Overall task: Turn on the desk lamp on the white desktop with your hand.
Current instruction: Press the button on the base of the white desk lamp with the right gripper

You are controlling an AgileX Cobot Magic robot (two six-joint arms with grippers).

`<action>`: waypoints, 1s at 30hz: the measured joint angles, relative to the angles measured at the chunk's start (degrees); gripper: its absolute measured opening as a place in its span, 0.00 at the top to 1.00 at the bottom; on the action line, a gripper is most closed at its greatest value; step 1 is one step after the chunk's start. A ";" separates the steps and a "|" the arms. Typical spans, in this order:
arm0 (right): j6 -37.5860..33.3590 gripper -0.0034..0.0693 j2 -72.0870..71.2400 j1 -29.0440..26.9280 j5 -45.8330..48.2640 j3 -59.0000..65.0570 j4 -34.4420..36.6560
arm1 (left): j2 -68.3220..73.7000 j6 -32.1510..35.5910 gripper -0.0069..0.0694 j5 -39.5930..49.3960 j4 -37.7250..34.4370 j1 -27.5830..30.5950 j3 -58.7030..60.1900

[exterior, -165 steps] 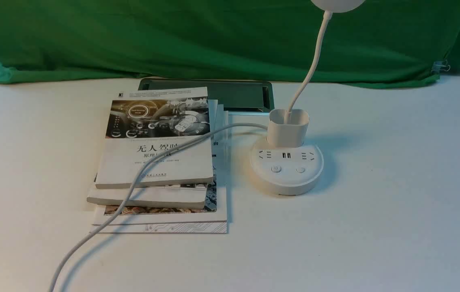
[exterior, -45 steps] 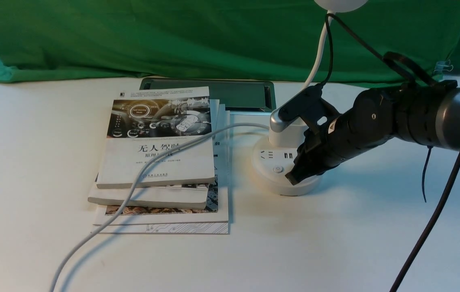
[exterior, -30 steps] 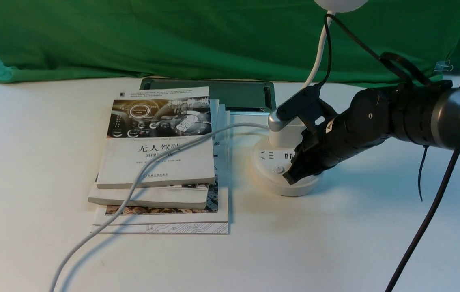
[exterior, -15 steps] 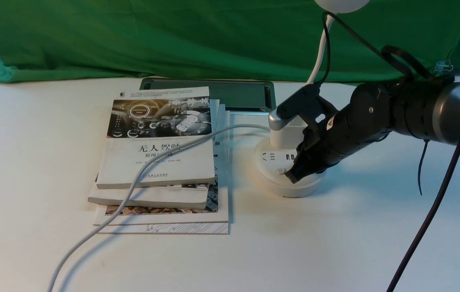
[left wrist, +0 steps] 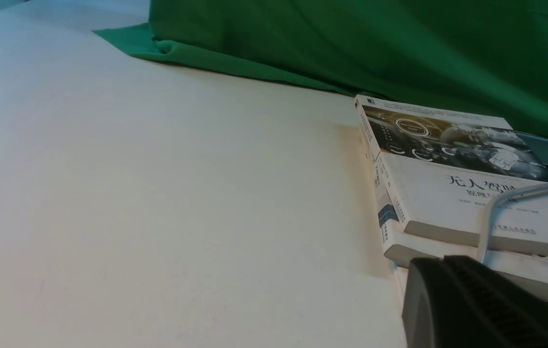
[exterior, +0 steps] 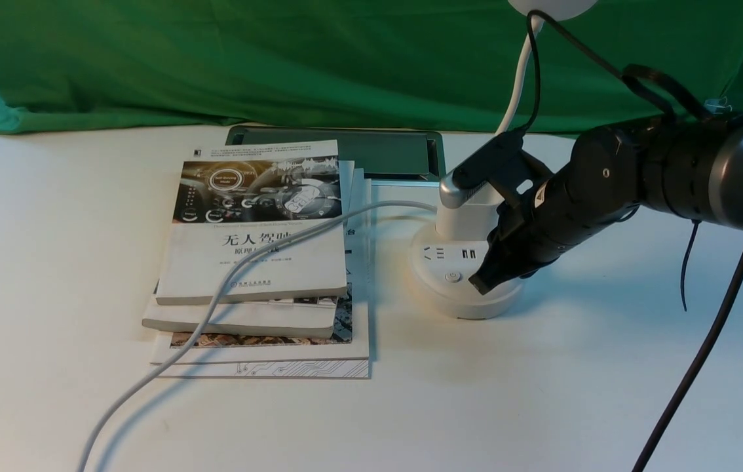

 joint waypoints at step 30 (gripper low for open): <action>0.15 0.87 4.79 0.63 3.75 -3.22 0.13 | 0.00 0.00 0.88 0.00 0.00 0.00 0.00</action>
